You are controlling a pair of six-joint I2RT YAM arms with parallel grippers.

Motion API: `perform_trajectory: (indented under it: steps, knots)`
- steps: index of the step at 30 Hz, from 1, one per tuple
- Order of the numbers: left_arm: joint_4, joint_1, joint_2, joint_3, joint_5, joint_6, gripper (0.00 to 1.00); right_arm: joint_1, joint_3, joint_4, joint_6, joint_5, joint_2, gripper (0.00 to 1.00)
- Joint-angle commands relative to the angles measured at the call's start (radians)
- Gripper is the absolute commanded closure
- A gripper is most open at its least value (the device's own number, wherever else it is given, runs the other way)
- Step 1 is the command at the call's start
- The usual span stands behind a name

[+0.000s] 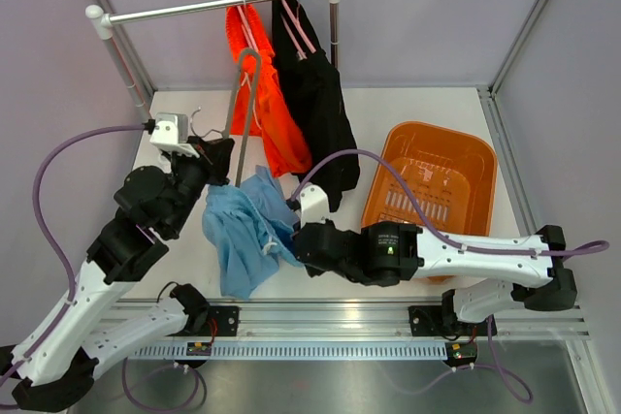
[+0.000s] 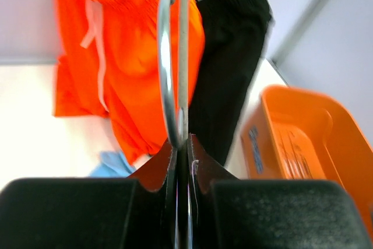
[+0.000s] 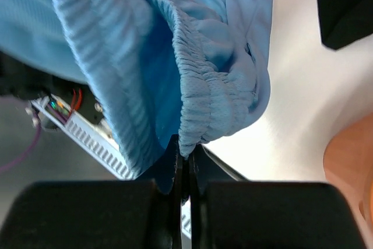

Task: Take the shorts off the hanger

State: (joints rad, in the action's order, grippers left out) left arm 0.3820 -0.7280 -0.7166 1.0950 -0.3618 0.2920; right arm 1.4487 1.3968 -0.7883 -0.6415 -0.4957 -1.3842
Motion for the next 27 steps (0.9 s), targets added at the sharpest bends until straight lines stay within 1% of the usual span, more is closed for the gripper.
perform_trajectory:
  steps: [1, 5, 7, 10, 12, 14, 15, 16, 19, 20, 22, 23, 24, 26, 27]
  knots:
    - [-0.189, 0.004, -0.015, 0.055, -0.161, -0.039, 1.00, 0.061, 0.011, -0.112, -0.063, -0.078, 0.007, 1.00]
    - [-0.210, 0.004, -0.027, 0.077, -0.193, -0.063, 1.00, 0.105, -0.037, -0.161, -0.119, -0.104, 0.016, 1.00]
    - [-0.212, 0.004, -0.037, 0.089, -0.186, -0.070, 1.00, 0.111, -0.062, -0.175, -0.162, -0.116, 0.036, 1.00]
    - [-0.189, 0.004, -0.053, 0.109, -0.187, -0.070, 1.00, 0.111, -0.075, -0.189, -0.184, -0.142, 0.069, 1.00]
    - [-0.189, 0.004, -0.055, 0.111, -0.236, -0.080, 1.00, 0.111, -0.045, -0.207, -0.176, -0.167, 0.085, 1.00]
    - [-0.195, 0.004, -0.047, 0.111, -0.290, -0.106, 1.00, 0.111, 0.000, -0.274, -0.170, -0.223, 0.088, 1.00]
    - [-0.196, 0.006, -0.046, 0.112, -0.295, -0.114, 1.00, 0.111, 0.020, -0.308, -0.187, -0.251, 0.086, 1.00]
    - [-0.189, 0.006, -0.047, 0.124, -0.292, -0.119, 1.00, 0.110, 0.043, -0.377, -0.196, -0.279, 0.085, 1.00]
    - [-0.121, 0.004, -0.061, 0.143, -0.246, -0.094, 1.00, 0.104, 0.163, -0.462, -0.189, -0.391, 0.083, 1.00]
    - [-0.100, 0.004, -0.063, 0.140, -0.223, -0.088, 1.00, 0.089, 0.238, -0.471, -0.173, -0.438, 0.082, 1.00]
    - [-0.046, 0.004, -0.058, 0.123, -0.201, -0.067, 1.00, 0.062, 0.313, -0.474, -0.097, -0.480, 0.086, 1.00]
    - [-0.029, 0.006, -0.054, 0.109, -0.184, -0.060, 1.00, 0.044, 0.377, -0.470, -0.063, -0.500, 0.089, 1.00]
    - [0.003, 0.004, -0.041, 0.079, -0.172, -0.056, 1.00, -0.012, 0.402, -0.436, 0.012, -0.530, 0.100, 1.00]
    - [0.035, 0.004, -0.024, 0.043, -0.157, -0.039, 1.00, -0.085, 0.474, -0.378, 0.106, -0.524, 0.114, 1.00]
    - [0.059, 0.004, -0.006, 0.010, -0.151, -0.036, 1.00, -0.146, 0.497, -0.314, 0.197, -0.521, 0.128, 1.00]
